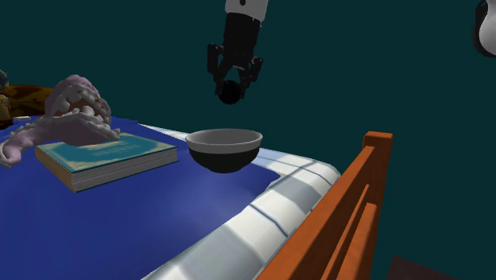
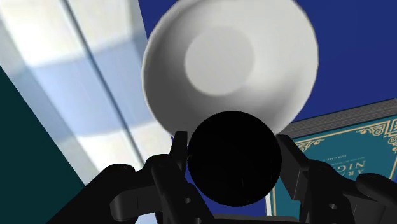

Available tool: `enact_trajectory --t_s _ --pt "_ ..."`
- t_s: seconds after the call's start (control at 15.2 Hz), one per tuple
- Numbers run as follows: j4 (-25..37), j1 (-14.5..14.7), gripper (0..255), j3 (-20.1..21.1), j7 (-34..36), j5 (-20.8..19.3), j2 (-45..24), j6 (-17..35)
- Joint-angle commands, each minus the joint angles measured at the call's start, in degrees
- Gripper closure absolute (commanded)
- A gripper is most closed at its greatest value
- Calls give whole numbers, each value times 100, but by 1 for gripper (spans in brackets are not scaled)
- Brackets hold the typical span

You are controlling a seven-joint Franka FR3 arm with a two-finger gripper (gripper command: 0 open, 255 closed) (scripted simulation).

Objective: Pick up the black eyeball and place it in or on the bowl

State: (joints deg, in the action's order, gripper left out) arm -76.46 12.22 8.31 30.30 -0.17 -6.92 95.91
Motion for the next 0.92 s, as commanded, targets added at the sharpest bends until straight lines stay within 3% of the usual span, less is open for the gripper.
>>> enact_trajectory --t_s 0.0,0.86 --pt "75 157 255 108 265 -81 -64 -9" --pt "-1388 117 255 90 227 -16 273 1121"
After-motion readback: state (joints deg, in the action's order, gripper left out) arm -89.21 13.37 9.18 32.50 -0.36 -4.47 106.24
